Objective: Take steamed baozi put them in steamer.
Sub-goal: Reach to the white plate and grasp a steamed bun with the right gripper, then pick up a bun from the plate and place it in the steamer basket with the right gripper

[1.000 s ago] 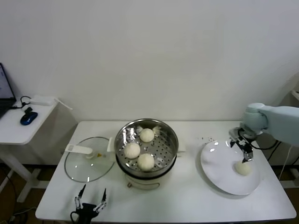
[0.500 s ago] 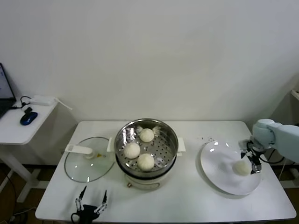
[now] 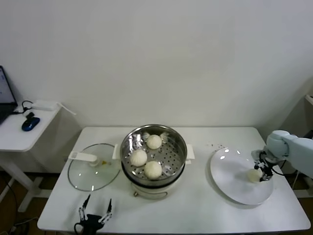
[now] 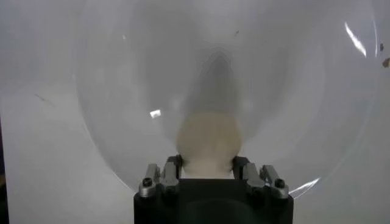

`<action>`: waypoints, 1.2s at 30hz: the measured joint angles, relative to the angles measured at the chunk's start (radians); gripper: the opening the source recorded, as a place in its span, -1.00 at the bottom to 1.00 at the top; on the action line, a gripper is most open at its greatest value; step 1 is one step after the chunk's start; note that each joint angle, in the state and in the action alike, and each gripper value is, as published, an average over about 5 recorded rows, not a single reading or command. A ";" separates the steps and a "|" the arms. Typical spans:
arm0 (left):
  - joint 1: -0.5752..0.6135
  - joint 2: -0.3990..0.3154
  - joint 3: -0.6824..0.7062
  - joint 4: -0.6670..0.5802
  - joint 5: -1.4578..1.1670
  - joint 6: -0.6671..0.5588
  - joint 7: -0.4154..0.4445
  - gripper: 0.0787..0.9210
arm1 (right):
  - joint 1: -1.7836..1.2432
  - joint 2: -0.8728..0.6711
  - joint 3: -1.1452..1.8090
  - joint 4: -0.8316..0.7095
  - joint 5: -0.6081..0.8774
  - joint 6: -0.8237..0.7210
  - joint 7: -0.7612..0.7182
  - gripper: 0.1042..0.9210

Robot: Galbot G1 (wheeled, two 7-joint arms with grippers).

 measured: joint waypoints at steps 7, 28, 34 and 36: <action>0.001 0.005 0.003 -0.010 -0.001 0.001 0.000 0.77 | 0.134 -0.019 -0.103 0.097 0.059 -0.024 0.007 -0.04; -0.012 0.019 0.022 -0.030 -0.015 -0.001 0.010 0.77 | 0.848 0.281 -0.470 0.407 0.662 -0.178 0.004 -0.03; -0.015 0.019 0.019 -0.026 -0.019 -0.001 0.010 0.77 | 0.848 0.375 -0.443 0.423 0.767 -0.247 0.039 -0.03; -0.017 0.020 0.016 -0.022 -0.020 -0.001 0.010 0.77 | 0.829 0.403 -0.432 0.422 0.786 -0.267 0.052 -0.03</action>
